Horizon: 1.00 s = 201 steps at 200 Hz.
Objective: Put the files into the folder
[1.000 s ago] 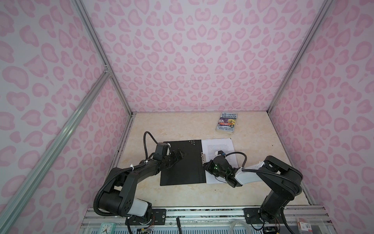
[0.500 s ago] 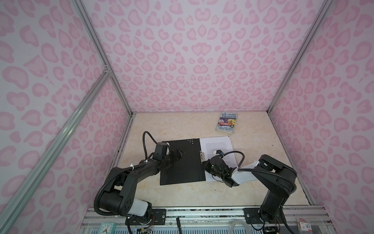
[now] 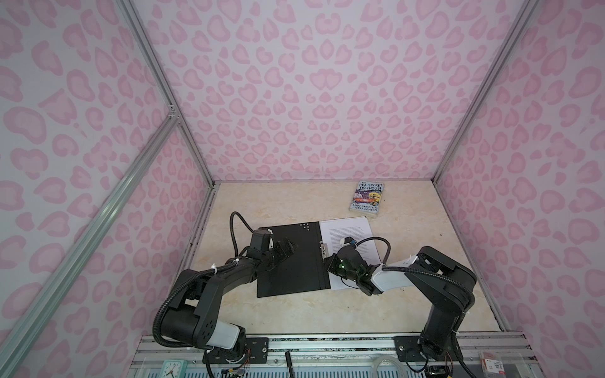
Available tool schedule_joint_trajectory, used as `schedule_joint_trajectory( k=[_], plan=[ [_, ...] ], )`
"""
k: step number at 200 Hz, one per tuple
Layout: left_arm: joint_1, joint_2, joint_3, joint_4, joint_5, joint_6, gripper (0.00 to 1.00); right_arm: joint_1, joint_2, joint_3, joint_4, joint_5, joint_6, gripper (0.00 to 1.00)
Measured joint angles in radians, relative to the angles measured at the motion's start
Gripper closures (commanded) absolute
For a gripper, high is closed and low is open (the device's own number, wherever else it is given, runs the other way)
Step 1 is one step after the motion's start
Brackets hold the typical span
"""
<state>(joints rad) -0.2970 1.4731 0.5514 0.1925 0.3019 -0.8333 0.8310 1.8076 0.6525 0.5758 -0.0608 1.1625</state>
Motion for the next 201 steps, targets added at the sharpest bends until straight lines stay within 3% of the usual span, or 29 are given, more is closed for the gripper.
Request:
schedule_joint_trajectory(
  k=[117,149,201],
  plan=[
    [0.0,0.003,0.001,0.003,0.001,0.0,0.01,-0.014,-0.024,0.005,-0.046,-0.07,-0.029,0.99],
    [0.0,0.003,0.001,0.003,0.002,0.001,0.01,-0.02,-0.027,0.007,-0.051,-0.079,-0.029,0.91],
    [0.0,0.002,0.006,-0.007,0.003,0.01,0.01,-0.023,-0.056,0.028,-0.14,-0.113,-0.037,0.7]
  ],
)
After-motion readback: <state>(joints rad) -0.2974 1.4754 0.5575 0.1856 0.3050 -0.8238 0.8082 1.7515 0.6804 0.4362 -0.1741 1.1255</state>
